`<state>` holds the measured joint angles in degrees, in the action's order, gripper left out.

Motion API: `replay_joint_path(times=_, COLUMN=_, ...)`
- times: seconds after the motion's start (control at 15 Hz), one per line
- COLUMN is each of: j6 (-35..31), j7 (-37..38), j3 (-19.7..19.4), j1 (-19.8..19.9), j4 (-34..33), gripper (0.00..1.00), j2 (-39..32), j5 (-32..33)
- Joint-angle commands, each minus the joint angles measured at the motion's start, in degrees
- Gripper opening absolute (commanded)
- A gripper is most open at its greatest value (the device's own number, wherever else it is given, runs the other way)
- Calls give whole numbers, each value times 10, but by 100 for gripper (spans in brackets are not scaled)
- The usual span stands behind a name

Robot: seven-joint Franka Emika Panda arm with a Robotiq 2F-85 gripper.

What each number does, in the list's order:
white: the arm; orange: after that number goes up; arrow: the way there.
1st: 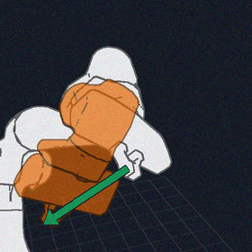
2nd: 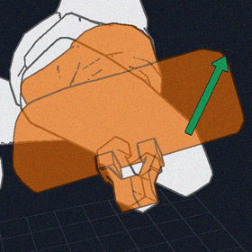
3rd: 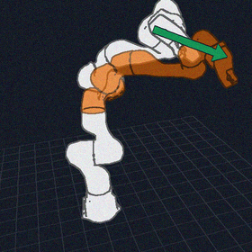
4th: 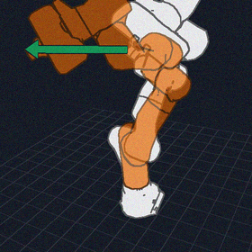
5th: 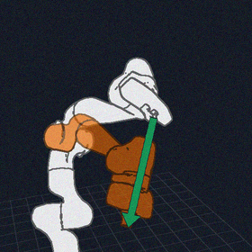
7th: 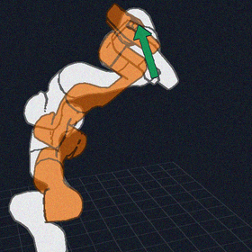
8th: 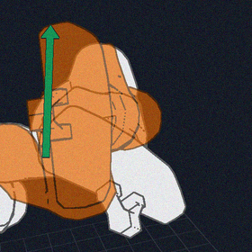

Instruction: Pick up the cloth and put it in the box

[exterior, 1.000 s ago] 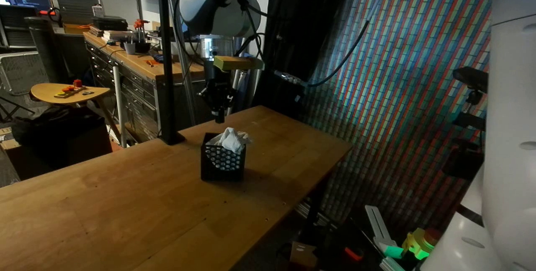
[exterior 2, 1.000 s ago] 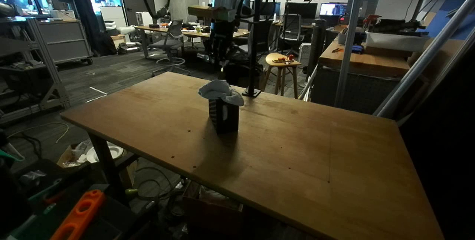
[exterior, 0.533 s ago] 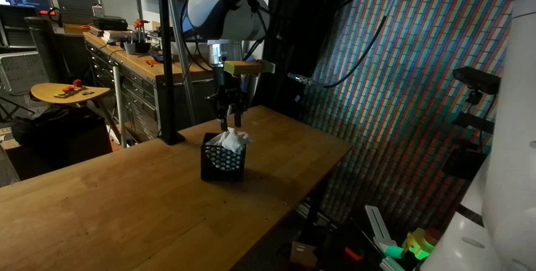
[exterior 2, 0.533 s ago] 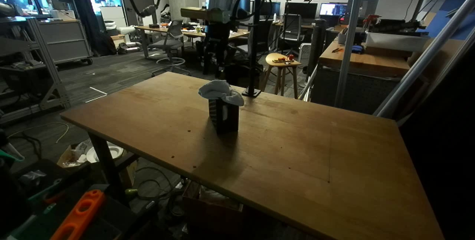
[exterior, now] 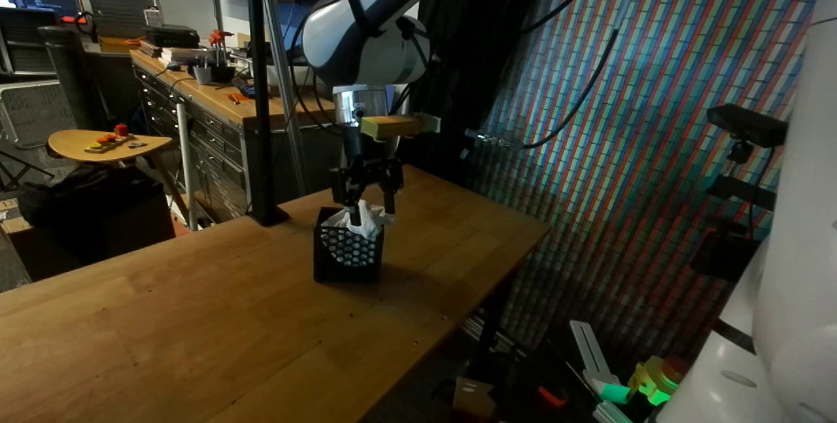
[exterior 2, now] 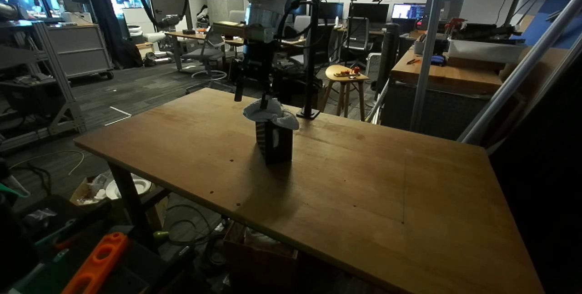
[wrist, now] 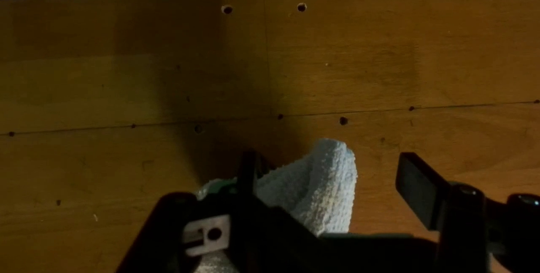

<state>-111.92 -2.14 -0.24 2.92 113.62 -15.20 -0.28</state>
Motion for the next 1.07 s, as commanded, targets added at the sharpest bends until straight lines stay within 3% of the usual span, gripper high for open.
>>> replay_joint_path(times=0.0, j6=-19, j7=-4, j3=-2, j1=-4, j4=33, gripper=79, j2=24, j5=-5)
replay_joint_path(times=0.87, j6=-51, j7=-23, j3=-2, j1=-1, j4=20, gripper=80, j2=3, j5=-3)
replay_joint_path(times=0.93, j6=-54, j7=-25, j3=-2, j1=-1, j4=21, gripper=55, j2=2, j5=-4)
replay_joint_path(times=1.0, j6=-57, j7=-26, j3=-2, j1=-1, j4=21, gripper=54, j2=1, j5=-3)
